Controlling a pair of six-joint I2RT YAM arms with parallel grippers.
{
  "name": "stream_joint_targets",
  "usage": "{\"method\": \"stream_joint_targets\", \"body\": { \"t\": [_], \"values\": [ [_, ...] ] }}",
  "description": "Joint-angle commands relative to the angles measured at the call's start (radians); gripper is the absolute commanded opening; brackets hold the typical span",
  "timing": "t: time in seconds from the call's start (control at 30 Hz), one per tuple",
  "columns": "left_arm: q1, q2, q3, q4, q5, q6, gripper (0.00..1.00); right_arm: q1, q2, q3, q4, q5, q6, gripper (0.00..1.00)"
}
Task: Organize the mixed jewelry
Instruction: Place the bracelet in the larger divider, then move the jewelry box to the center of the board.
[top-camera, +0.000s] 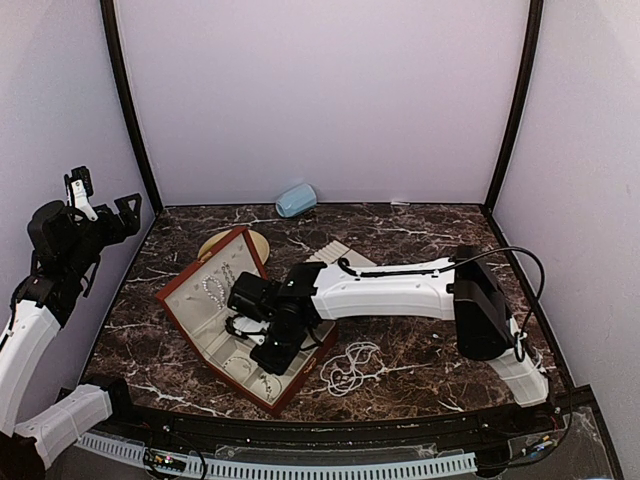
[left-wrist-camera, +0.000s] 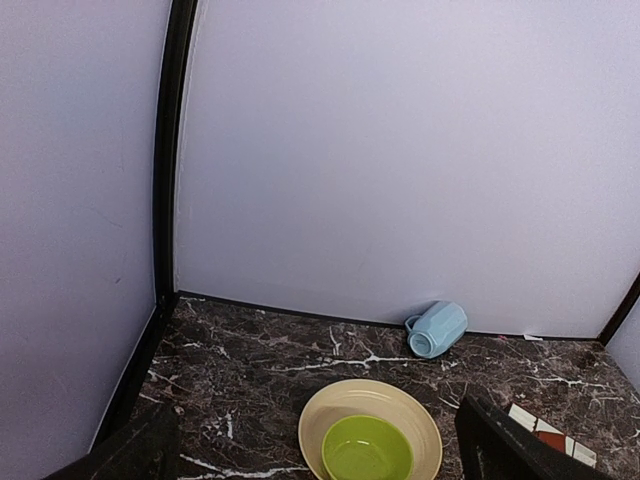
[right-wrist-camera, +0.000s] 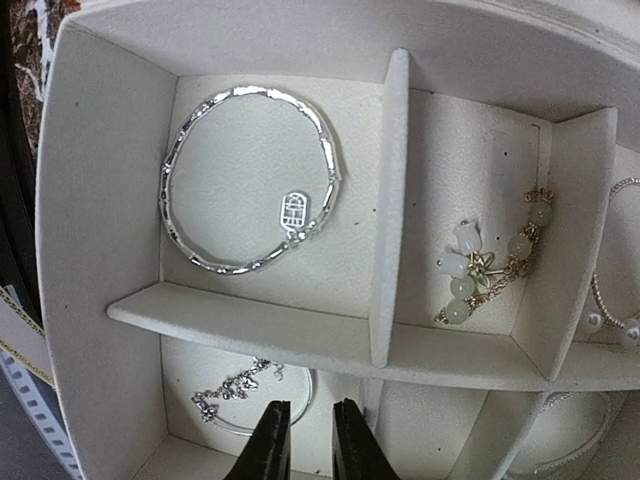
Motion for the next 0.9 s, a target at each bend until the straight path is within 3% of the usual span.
{"method": "stream_joint_targets", "body": {
  "t": [0.0, 0.37, 0.6, 0.87],
  "values": [
    [0.005, -0.003, -0.001, -0.004, 0.007, -0.002, 0.99, 0.004, -0.01, 0.023, 0.015, 0.02, -0.006, 0.17],
    [0.004, 0.001, 0.018, -0.03, 0.006, 0.007, 0.99, -0.063, -0.177, -0.093, 0.274, -0.126, -0.01, 0.23],
    [0.005, 0.045, 0.018, -0.023, -0.013, 0.053, 0.99, -0.177, -0.352, -0.29, 0.392, -0.08, -0.021, 0.34],
    [0.005, 0.087, -0.002, 0.031, -0.025, 0.101, 0.98, -0.345, -0.458, -0.456, 0.534, -0.017, 0.0, 0.38]
  ]
}}
